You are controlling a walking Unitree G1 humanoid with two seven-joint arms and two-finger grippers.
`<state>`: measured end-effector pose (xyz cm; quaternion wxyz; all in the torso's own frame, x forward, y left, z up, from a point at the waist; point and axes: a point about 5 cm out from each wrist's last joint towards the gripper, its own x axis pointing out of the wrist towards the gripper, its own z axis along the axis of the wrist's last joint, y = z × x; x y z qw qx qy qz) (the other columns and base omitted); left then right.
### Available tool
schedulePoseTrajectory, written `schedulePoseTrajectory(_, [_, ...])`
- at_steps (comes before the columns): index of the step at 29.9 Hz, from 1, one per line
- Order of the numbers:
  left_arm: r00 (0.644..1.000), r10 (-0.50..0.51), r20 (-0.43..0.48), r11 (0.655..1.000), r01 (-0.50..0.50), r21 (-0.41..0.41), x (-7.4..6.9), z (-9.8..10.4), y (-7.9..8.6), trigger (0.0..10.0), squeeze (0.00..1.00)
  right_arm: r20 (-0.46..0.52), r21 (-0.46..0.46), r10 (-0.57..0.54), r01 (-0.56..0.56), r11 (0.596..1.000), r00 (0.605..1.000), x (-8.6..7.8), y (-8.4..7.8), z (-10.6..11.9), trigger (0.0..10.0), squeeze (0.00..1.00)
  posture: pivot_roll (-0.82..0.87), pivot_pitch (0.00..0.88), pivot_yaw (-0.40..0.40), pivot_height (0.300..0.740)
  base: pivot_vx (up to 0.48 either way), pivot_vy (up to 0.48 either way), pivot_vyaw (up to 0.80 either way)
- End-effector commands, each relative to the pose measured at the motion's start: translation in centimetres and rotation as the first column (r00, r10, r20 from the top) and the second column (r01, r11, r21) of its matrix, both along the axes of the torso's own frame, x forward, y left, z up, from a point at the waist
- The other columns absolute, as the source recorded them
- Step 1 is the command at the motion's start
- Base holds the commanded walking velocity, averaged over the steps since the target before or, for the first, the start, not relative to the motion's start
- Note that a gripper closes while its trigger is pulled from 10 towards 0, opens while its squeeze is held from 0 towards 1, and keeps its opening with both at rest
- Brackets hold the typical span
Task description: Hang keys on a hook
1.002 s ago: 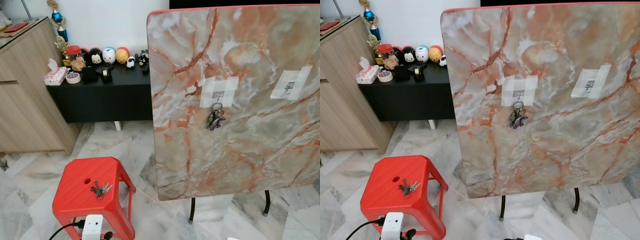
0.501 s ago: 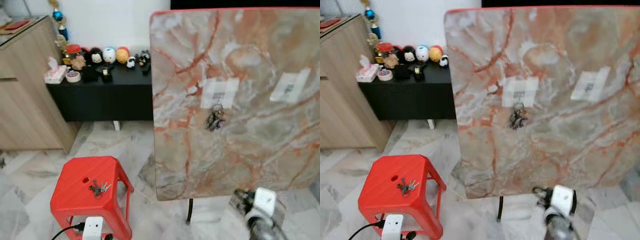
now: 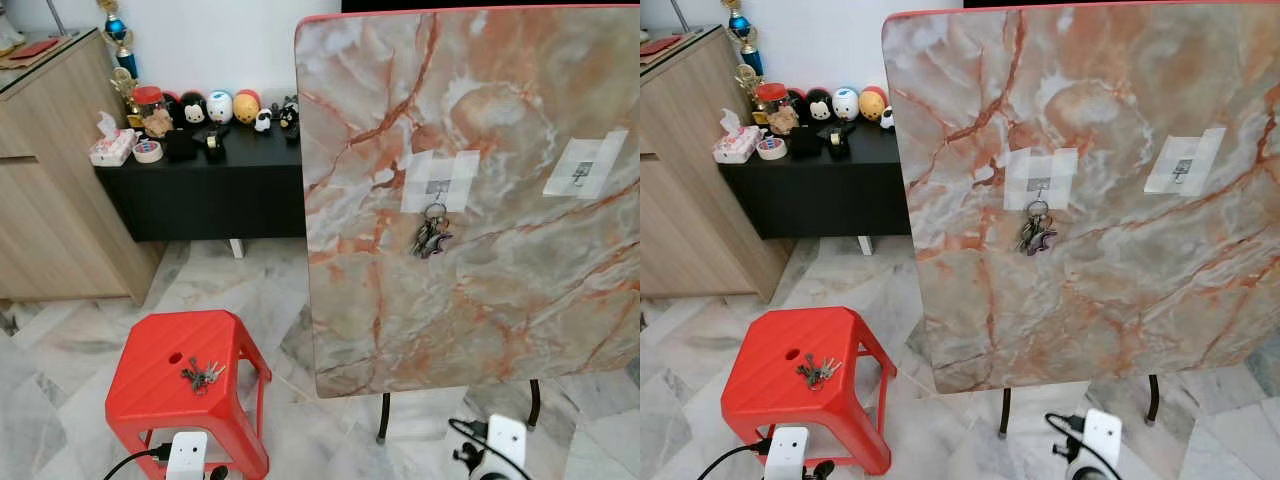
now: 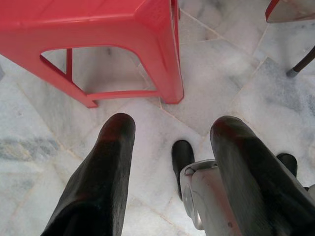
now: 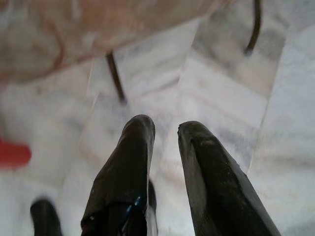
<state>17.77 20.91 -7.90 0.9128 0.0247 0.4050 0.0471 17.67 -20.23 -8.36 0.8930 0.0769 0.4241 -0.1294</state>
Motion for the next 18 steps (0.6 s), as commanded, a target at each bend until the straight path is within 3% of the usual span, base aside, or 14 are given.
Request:
schedulePoseTrajectory(1, [1.0, 0.007, -0.014, 1.0, -0.007, -0.003, -0.2, -0.2, -0.1, 10.0, 0.0, -0.026, 0.001, 0.022, -0.022, 1.0, 0.999, -0.5, 0.1, -0.3, 10.0, 0.0, 0.02, 0.0, -0.004, 0.74, 0.0, 0.0, 0.0])
schedulePoseTrajectory(4, [1.0, 0.007, -0.014, 1.0, -0.007, -0.004, -0.2, -0.2, -0.1, 10.0, 0.0, -0.036, -0.001, 0.036, -0.036, 0.999, 0.999, -0.8, 0.2, -0.4, 10.0, 0.0, 0.02, 0.0, -0.004, 0.74, 0.0, 0.0, 0.0])
schedulePoseTrajectory(9, [1.0, 0.008, -0.012, 1.0, -0.008, -0.006, -0.2, -0.2, -0.2, 10.0, 0.0, -0.084, -0.013, 0.106, -0.107, 0.994, 0.991, -2.6, 0.2, -1.1, 10.0, 0.0, 0.02, 0.0, -0.01, 0.74, 0.0, 0.0, 0.0])
schedulePoseTrajectory(15, [1.0, 0.01, -0.013, 1.0, -0.01, -0.008, -0.2, -0.2, -0.2, 10.0, 0.0, -0.092, -0.014, 0.163, -0.165, 0.986, 0.982, -4.0, 1.4, -1.7, 10.0, 0.0, 0.02, 0.0, -0.013, 0.74, 0.0, 0.0, 0.0])
schedulePoseTrajectory(18, [1.0, 0.011, -0.014, 1.0, -0.011, -0.007, -0.2, -0.2, -0.2, 10.0, 0.0, -0.084, -0.013, 0.164, -0.166, 0.986, 0.983, -3.5, 1.1, -1.5, 10.0, 0.0, 0.02, 0.0, -0.014, 0.74, 0.0, 0.0, 0.0])
